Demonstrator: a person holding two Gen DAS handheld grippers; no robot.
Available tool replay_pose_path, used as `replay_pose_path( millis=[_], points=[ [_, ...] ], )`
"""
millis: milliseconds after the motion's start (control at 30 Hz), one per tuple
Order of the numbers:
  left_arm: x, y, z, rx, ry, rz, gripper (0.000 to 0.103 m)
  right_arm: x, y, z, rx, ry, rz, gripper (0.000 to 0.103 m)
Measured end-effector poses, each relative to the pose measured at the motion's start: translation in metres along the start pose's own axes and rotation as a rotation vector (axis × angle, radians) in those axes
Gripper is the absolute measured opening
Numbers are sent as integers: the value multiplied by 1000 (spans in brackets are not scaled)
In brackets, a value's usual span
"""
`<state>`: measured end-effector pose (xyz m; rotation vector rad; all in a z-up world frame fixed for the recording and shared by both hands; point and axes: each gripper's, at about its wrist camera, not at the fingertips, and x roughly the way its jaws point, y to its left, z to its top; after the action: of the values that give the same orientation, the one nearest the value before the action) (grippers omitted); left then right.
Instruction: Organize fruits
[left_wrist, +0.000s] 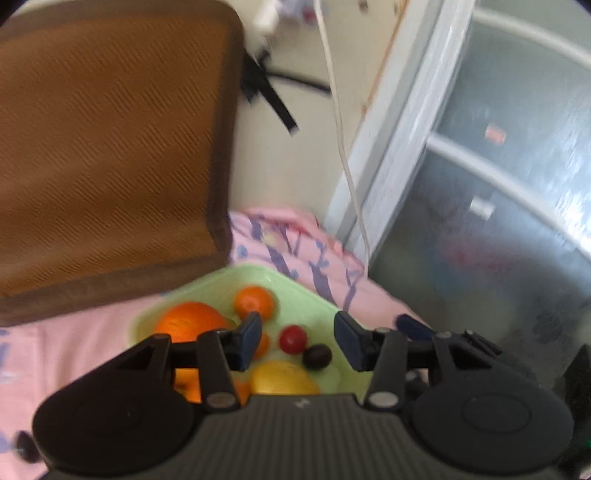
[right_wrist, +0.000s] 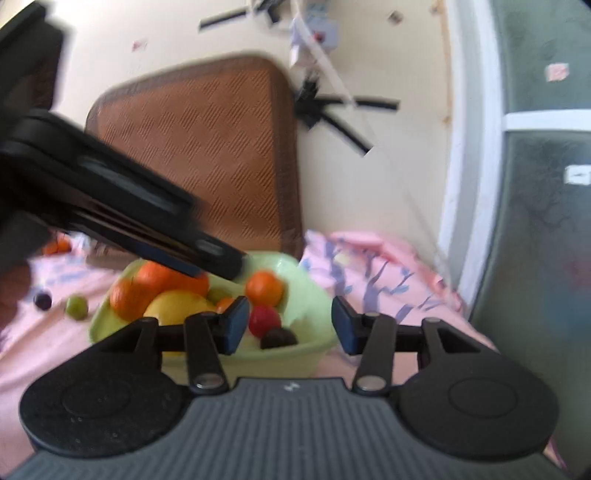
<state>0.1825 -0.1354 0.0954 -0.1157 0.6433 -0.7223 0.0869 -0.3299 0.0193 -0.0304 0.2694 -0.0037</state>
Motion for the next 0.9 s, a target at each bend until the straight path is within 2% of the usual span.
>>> replay_pose_path(
  millis=[100,200,300,367,433,567,800,900],
  points=[
    [-65,38,-6,-29,-91,64,44,-27,-8,13,94,-109,14,44],
    [-103,73,-24,-21,-105,246,45,-49,3,26,137,-154,113,43],
    [-109,106,-49,-66,-41,364,45,-57,42,34,71,-139,251,43],
    [-105,120,-66,-101,-5,417,45,-51,77,33,14,-84,346,43],
    [-102,124,-78,-128,13,473,45,-40,110,27,-39,-20,387,43],
    [-105,124,-98,-169,-4,511,45,-23,141,12,-5,101,395,43],
    [-109,114,-122,-149,-14,526,45,-29,152,-16,60,199,282,44],
    [-114,114,-128,-156,-19,528,45,-33,154,-24,71,212,241,44]
  ],
)
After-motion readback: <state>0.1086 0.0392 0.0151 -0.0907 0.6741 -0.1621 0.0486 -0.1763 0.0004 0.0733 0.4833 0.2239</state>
